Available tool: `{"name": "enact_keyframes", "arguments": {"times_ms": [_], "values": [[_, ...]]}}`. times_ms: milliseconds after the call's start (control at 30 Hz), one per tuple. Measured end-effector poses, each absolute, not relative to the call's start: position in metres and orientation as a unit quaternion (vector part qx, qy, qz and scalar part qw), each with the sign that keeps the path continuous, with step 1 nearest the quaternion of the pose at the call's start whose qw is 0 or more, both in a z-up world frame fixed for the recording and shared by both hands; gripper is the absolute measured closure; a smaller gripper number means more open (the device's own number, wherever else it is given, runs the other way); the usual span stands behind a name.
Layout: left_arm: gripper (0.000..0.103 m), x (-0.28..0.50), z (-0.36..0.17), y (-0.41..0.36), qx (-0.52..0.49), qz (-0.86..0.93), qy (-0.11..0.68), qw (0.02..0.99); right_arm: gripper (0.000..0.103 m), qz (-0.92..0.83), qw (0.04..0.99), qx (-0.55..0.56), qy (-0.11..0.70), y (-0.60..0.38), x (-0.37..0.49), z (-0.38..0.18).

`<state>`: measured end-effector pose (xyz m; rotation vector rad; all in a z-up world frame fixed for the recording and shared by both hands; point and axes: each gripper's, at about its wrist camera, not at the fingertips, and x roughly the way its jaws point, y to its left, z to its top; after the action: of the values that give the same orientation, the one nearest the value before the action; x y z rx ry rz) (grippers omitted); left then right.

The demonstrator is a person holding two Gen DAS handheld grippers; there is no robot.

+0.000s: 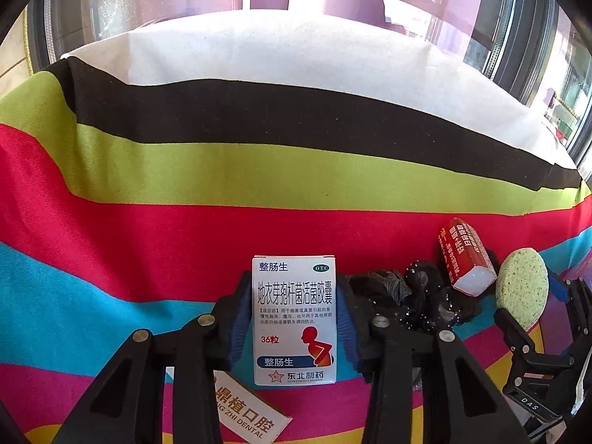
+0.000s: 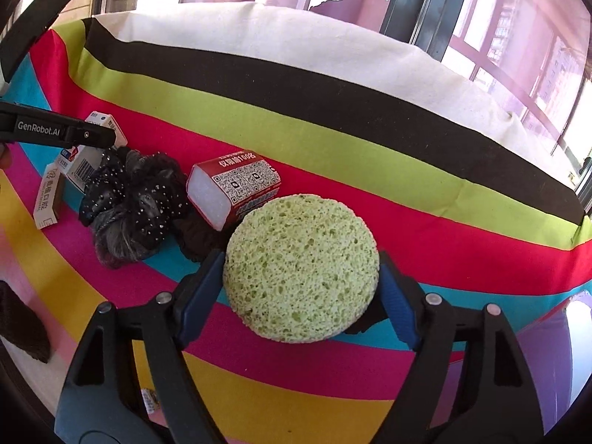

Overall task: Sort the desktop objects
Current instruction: 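Grasp the white medicine box with the left tool while the right grasps the green sponge, then carry the medicine box and sponge into the lavender box and release both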

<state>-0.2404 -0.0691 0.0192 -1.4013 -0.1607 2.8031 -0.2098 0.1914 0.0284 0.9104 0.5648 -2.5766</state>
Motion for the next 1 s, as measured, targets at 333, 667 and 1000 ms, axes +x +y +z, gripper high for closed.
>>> {"name": "enact_keyframes", "arguments": {"times_ms": [333, 667, 1000], "values": [[0.061, -0.182, 0.067, -0.061, -0.395, 0.916, -0.065, 0.013, 0.022, -0.927, 0.203, 0.295, 0.115, 0.235, -0.164, 0.086], [0.061, -0.151, 0.126, 0.072, -0.345, 0.92, -0.067, 0.171, 0.022, -0.943, 0.197, 0.266, 0.041, 0.289, -0.095, 0.133], [0.061, -0.134, 0.132, 0.231, -0.34, 0.882, -0.064, 0.32, 0.022, -0.959, 0.104, 0.263, 0.002, 0.403, -0.066, 0.148]]}}
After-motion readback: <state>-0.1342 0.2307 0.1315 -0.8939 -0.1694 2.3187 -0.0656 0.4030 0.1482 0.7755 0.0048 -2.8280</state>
